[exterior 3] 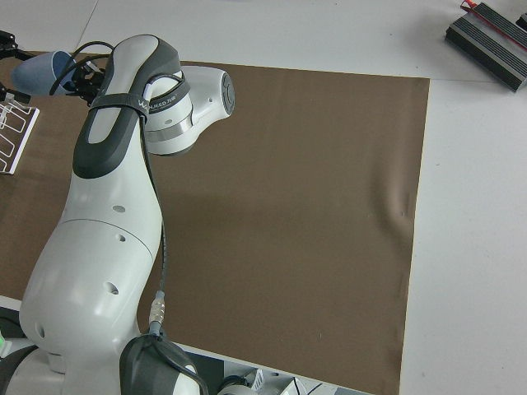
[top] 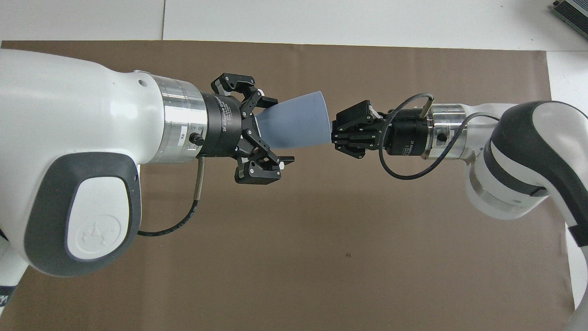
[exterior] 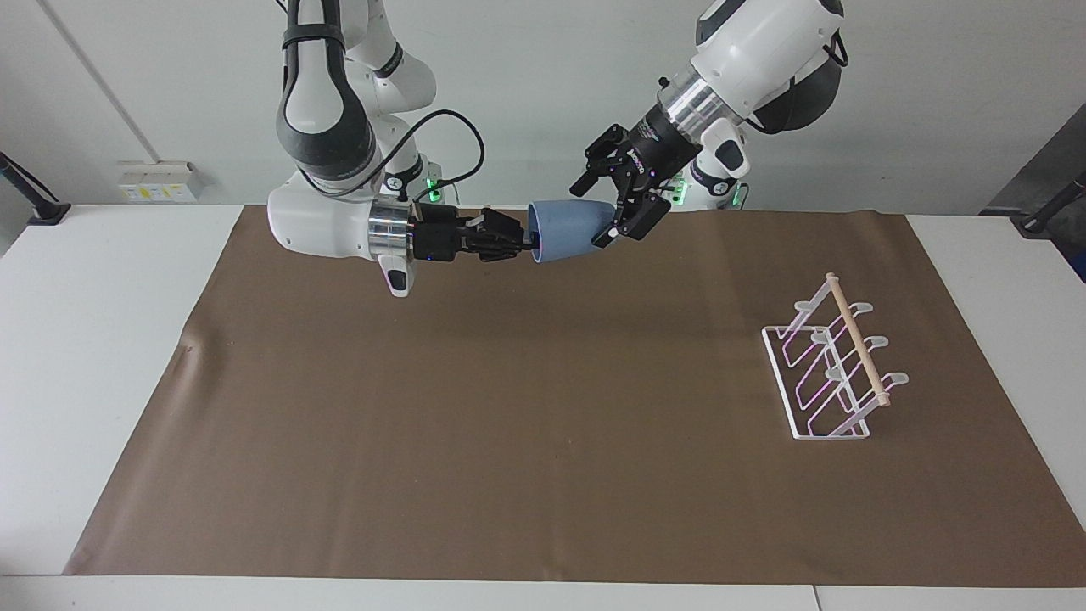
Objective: Hang cup on cup holder
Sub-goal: 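Close the left gripper on the cup's wide end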
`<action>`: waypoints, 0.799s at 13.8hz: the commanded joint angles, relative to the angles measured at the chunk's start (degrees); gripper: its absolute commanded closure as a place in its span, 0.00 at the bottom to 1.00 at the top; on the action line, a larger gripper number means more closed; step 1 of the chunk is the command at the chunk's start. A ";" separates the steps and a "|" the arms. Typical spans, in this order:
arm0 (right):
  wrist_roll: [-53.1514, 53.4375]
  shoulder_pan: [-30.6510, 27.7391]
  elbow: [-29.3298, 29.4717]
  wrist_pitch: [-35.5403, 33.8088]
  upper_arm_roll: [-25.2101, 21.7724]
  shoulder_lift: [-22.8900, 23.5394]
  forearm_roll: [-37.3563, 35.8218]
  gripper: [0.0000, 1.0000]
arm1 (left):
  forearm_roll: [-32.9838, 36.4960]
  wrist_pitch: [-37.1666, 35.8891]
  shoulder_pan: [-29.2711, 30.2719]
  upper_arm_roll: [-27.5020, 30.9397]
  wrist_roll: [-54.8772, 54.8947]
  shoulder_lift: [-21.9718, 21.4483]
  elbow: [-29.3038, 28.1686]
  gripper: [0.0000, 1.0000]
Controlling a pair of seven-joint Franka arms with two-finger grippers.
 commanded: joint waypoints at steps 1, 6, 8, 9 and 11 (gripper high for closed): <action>0.90 0.19 -1.52 1.56 0.10 -1.58 1.44 1.00 | 0.35 2.44 -1.28 0.75 -1.42 -0.52 -1.77 0.10; 0.99 0.19 -1.52 1.56 0.10 -1.58 1.44 1.00 | 0.53 3.40 -1.28 0.84 -0.71 -1.05 -3.44 0.10; 0.99 0.19 -1.52 1.47 0.10 -1.58 1.44 1.00 | 0.53 3.49 -1.28 0.84 -1.59 -1.13 -3.44 0.48; 0.99 0.19 -1.52 1.56 0.10 -1.58 1.26 1.00 | 0.88 3.49 -1.19 0.84 -1.68 -1.05 -3.44 0.88; 0.99 0.19 -1.52 1.47 0.10 -1.58 1.26 1.00 | 2.46 3.58 -1.19 0.67 -1.85 -1.05 -3.35 1.00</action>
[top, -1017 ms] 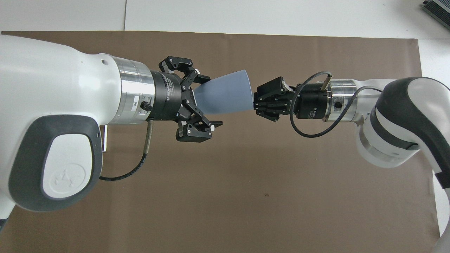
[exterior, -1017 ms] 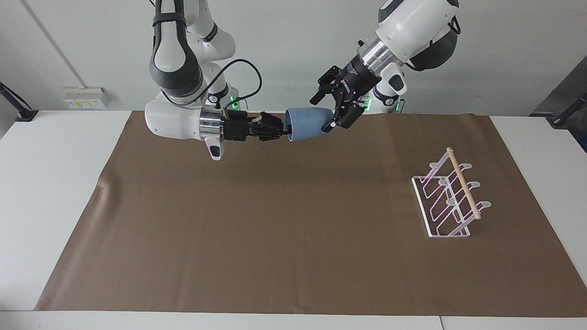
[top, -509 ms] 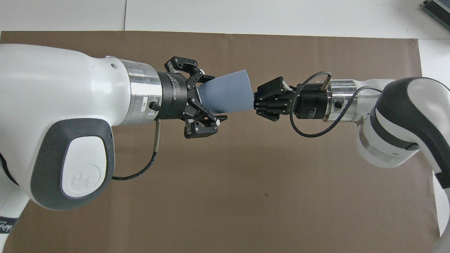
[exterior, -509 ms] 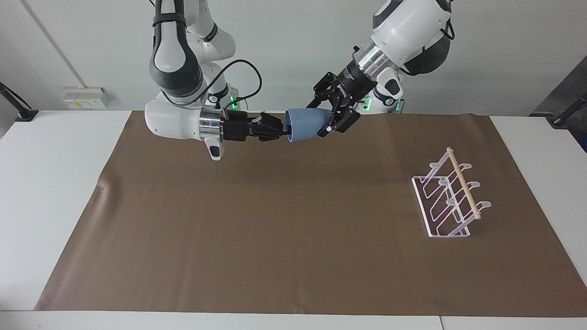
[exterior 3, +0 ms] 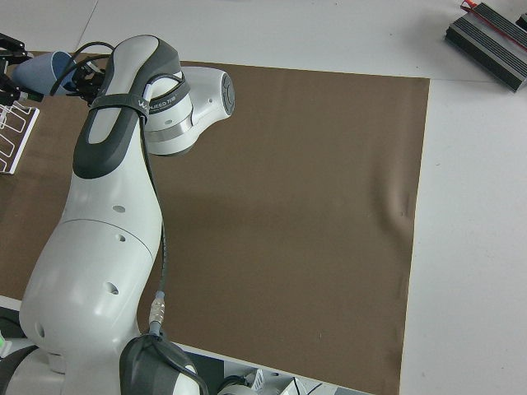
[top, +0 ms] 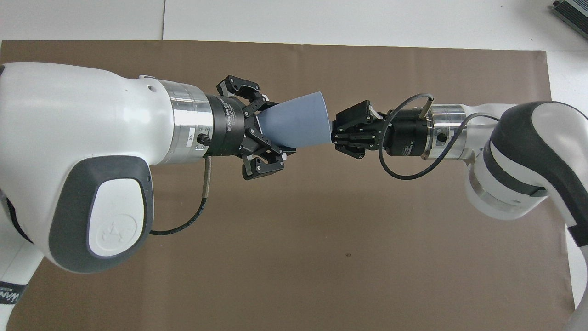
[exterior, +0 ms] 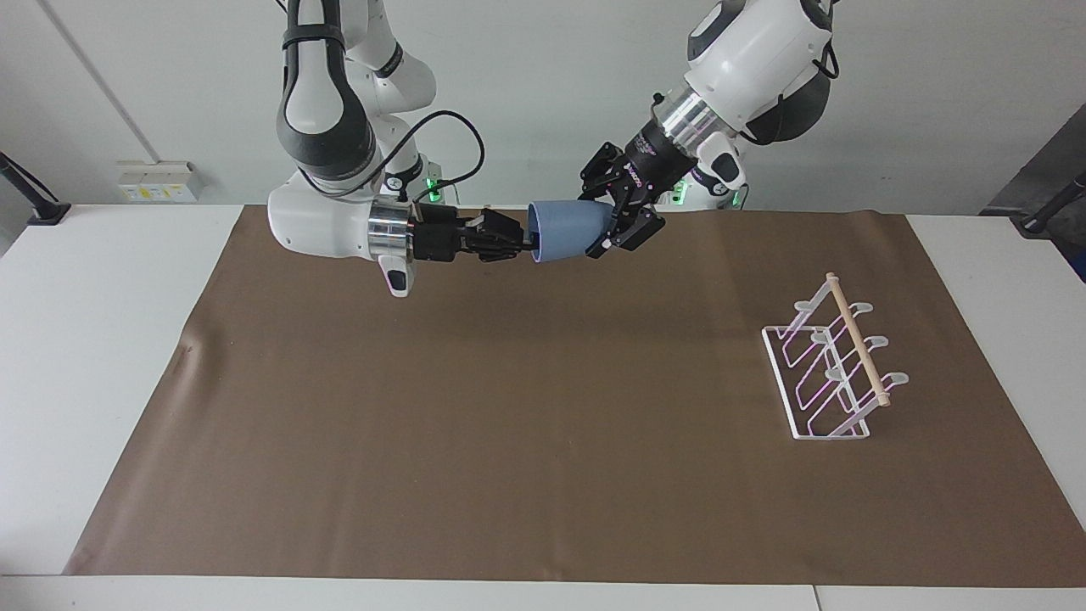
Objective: Hang cup on cup holder
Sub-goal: 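Open the right gripper and pull it back from the cup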
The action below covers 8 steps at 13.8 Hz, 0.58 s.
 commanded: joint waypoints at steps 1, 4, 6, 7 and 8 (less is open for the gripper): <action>0.91 0.16 -1.35 1.35 0.11 -1.54 1.26 1.00 | 1.54 1.03 -0.78 0.51 -1.62 -1.00 -1.35 1.00; 1.08 0.16 -1.35 1.26 0.11 -1.54 1.17 1.00 | 1.63 0.94 -0.61 0.60 -1.45 -0.91 -1.00 1.00; 2.13 0.16 -1.18 1.26 0.11 -1.54 1.17 0.76 | 1.71 0.86 -0.26 0.60 -1.27 -0.91 -0.91 1.00; 2.40 0.16 -1.17 1.17 0.11 -1.54 1.17 0.63 | 1.71 0.77 -0.08 0.60 -1.18 -0.91 -0.91 1.00; 2.40 0.16 -1.26 1.08 0.11 -1.54 1.17 0.61 | 1.71 0.68 0.01 0.69 -1.18 -0.91 -0.82 1.00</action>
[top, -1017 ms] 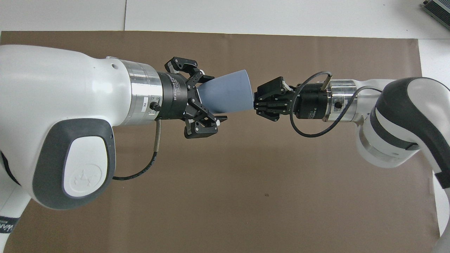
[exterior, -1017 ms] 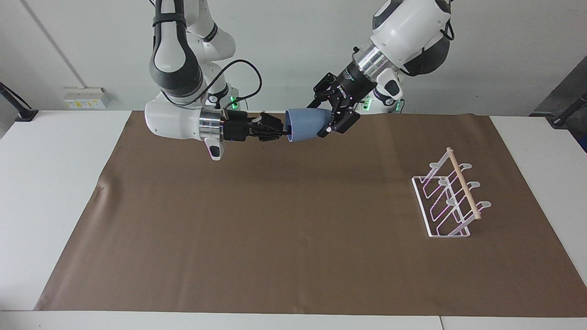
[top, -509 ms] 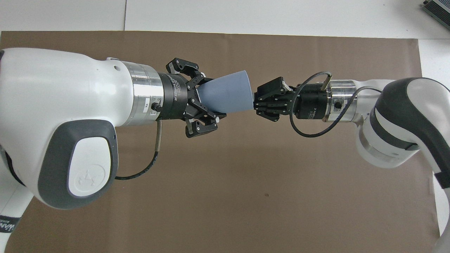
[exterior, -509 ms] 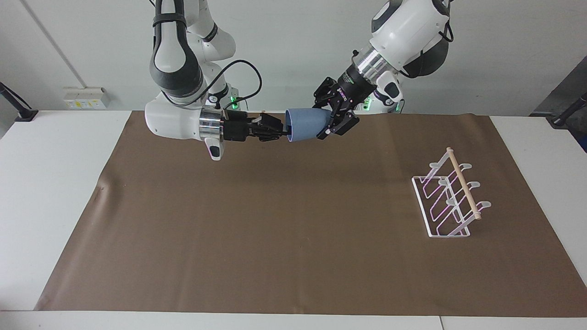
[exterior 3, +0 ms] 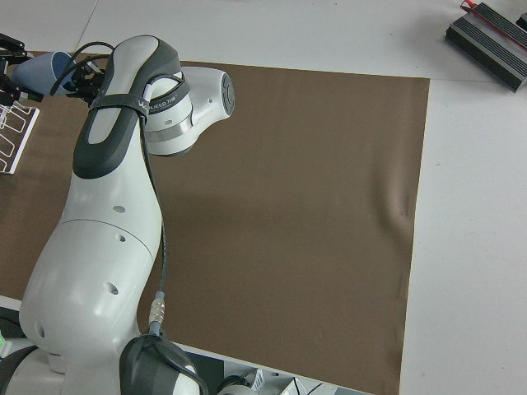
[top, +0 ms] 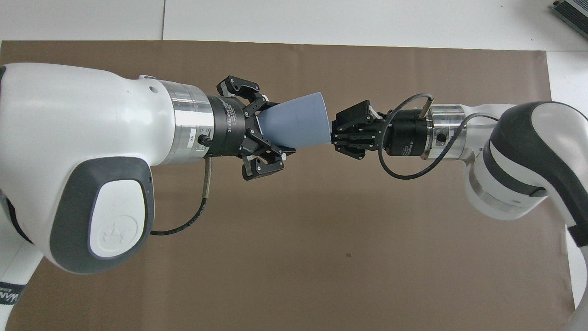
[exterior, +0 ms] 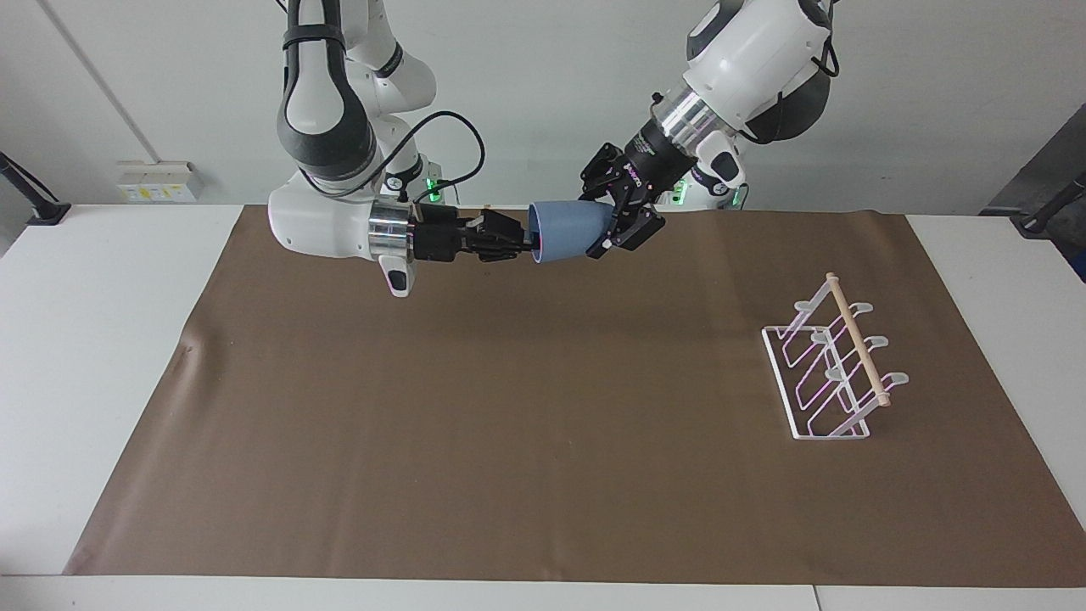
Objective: Hang cup on cup holder
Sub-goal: 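Open the right gripper and pull it back from the cup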
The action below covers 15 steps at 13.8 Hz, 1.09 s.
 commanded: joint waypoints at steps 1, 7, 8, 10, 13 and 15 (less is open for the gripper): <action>1.50 0.13 -1.17 1.07 0.11 -1.47 1.17 0.57 | 1.13 0.58 0.01 0.46 -1.11 -0.88 -0.73 1.00; 1.67 -0.57 -1.17 0.90 0.11 -1.47 0.29 0.26 | 2.88 -0.04 0.10 0.81 -0.58 -1.23 -0.64 1.00; 1.67 -0.66 -1.16 0.90 0.02 -1.47 0.12 0.02 | 3.85 -0.13 0.10 0.89 -0.49 -1.23 -0.64 1.00; 1.41 -0.83 -0.55 0.98 -0.24 -1.56 -3.03 0.00 | 4.65 -0.39 0.80 0.89 -0.40 -1.32 -0.64 1.00; 1.50 -1.98 0.94 1.25 -0.42 -1.65 -11.20 0.00 | 9.29 -2.40 0.98 0.98 1.69 -1.49 -0.64 1.00; 1.67 -2.59 2.08 1.60 -0.59 -1.56 -17.34 0.00 | 13.41 -4.43 0.98 0.98 3.54 -1.50 -0.64 1.00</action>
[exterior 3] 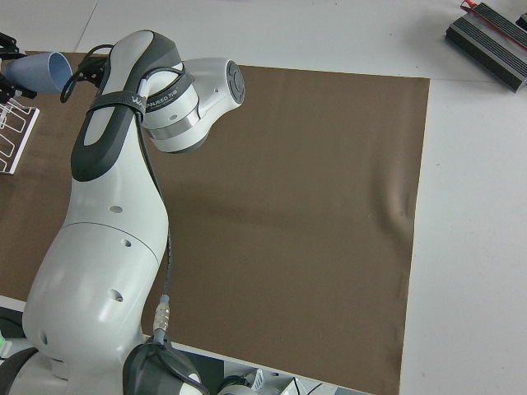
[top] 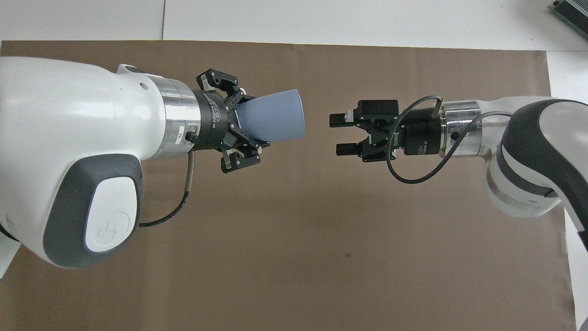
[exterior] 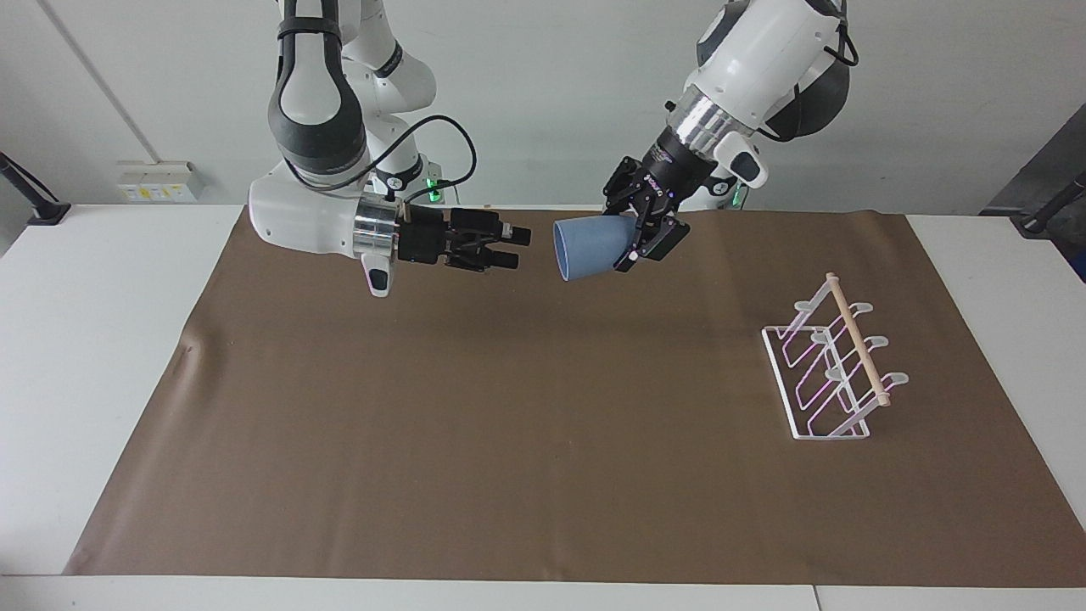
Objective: Hang cup on cup holder
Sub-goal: 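Carry the cup to the rack while the right gripper retracts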
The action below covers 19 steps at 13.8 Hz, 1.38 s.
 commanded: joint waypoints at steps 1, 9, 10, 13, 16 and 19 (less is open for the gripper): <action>1.40 -0.94 1.60 2.42 0.02 -0.84 -8.94 0.00 | 6.99 -3.13 0.43 0.01 1.92 -1.29 -0.49 1.00; 1.40 -1.21 5.56 9.72 0.11 -0.67 -40.68 0.00 | 21.87 -10.25 0.52 2.90 23.24 -2.35 -0.66 1.00; 1.49 -1.21 5.56 10.86 0.28 -0.66 -44.02 0.00 | 23.27 -10.61 0.52 3.87 26.58 -2.43 -0.57 1.00; 1.40 -0.50 5.56 12.54 0.55 -0.75 -58.76 0.00 | 23.99 -11.05 0.52 7.20 36.52 -2.52 -1.19 1.00; 1.23 -0.76 5.65 12.02 0.38 -1.72 -69.87 0.00 | 25.22 -10.44 1.83 9.50 46.70 -2.96 -1.89 1.00; 1.23 -1.21 5.73 10.88 -0.06 -3.56 -76.63 0.00 | 26.09 -9.65 4.38 9.59 59.19 -3.49 -3.73 1.00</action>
